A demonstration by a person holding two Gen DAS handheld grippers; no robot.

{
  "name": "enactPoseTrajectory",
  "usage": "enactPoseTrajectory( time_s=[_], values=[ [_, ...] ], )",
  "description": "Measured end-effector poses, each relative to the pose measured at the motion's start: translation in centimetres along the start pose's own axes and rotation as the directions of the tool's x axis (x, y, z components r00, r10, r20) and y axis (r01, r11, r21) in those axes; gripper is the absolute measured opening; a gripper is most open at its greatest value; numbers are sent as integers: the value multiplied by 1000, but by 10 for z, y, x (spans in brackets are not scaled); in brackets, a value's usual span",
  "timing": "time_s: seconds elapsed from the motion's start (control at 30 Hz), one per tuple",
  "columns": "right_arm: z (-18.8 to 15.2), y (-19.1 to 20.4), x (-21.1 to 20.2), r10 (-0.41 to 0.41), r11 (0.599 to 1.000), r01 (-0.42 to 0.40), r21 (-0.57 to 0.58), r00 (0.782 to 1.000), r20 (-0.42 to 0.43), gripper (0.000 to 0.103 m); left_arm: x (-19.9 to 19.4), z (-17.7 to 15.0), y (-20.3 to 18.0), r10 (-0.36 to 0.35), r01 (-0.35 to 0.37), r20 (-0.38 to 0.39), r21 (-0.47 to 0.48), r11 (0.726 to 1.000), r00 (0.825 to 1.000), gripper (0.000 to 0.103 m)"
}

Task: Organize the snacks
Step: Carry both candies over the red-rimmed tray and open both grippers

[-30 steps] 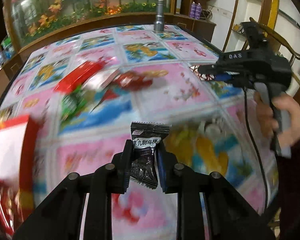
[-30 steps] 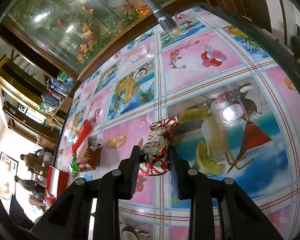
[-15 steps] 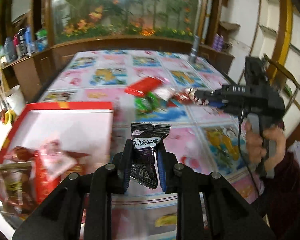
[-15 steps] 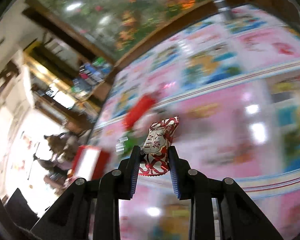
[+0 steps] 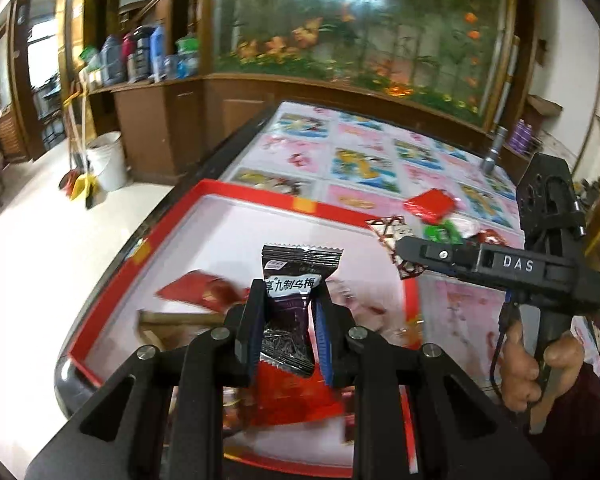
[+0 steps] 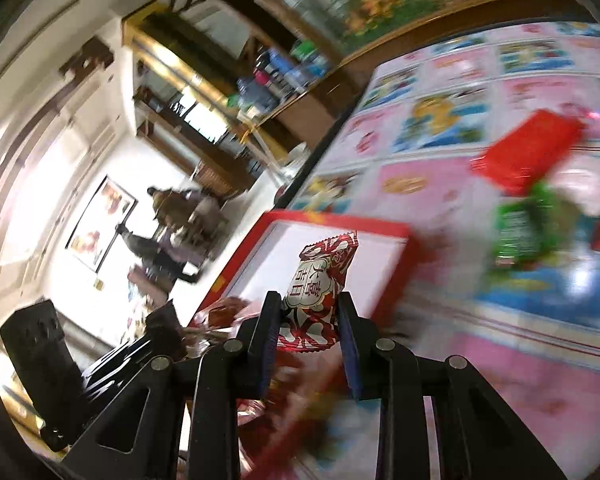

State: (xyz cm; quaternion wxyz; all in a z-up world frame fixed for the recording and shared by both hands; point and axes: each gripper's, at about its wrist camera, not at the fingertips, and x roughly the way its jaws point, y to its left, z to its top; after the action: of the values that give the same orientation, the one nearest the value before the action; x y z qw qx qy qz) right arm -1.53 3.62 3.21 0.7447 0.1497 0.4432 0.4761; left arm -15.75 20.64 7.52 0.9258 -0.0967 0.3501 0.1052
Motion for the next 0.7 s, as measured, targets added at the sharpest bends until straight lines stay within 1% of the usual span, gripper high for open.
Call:
enactPoseTrajectory(
  time_s=[0.13, 0.23, 0.27, 0.37, 0.43, 0.47, 0.53, 0.57, 0.6, 0.63, 0.7],
  values=[
    [-8, 27, 32, 17, 998, -20, -53, 998, -57, 28, 1, -2, 17, 27, -28, -8, -24, 999, 1000, 20],
    [-12, 44, 47, 26, 996, -33, -87, 997, -79, 28, 1, -3, 28, 46, -47, -15, -39, 998, 999, 20],
    [-12, 49, 53, 26, 994, -36, -102, 996, -90, 30, 3, -3, 31, 55, -55, -20, -44, 997, 998, 20],
    [-18, 62, 64, 6, 989, -21, -144, 994, -108, 31, 8, -4, 37, 60, -62, -40, -66, 996, 997, 20],
    [-19, 66, 62, 7, 986, -25, -167, 994, -109, 33, 9, -5, 39, 69, -72, -45, -75, 995, 997, 21],
    [-18, 66, 57, 16, 986, -32, -166, 995, -94, 35, 11, -5, 39, 77, -80, -49, -75, 994, 996, 22],
    [-15, 59, 45, 27, 989, -35, -141, 998, -55, 37, 12, -5, 36, 88, -92, -61, -69, 993, 994, 35],
    [-13, 55, 40, 29, 991, -34, -126, 999, -43, 38, 12, -5, 34, 89, -93, -58, -66, 994, 994, 39],
    [-10, 51, 37, 28, 993, -31, -110, 999, -30, 38, 12, -4, 30, 90, -93, -50, -57, 994, 995, 47],
    [-7, 45, 32, 20, 996, -21, -91, 1000, -14, 38, 12, -3, 28, 91, -94, -46, -51, 994, 995, 52],
    [-3, 27, 19, -7, 999, 8, -54, 1000, 12, 38, 12, -1, 19, 87, -89, -35, -30, 996, 996, 54]
  ],
)
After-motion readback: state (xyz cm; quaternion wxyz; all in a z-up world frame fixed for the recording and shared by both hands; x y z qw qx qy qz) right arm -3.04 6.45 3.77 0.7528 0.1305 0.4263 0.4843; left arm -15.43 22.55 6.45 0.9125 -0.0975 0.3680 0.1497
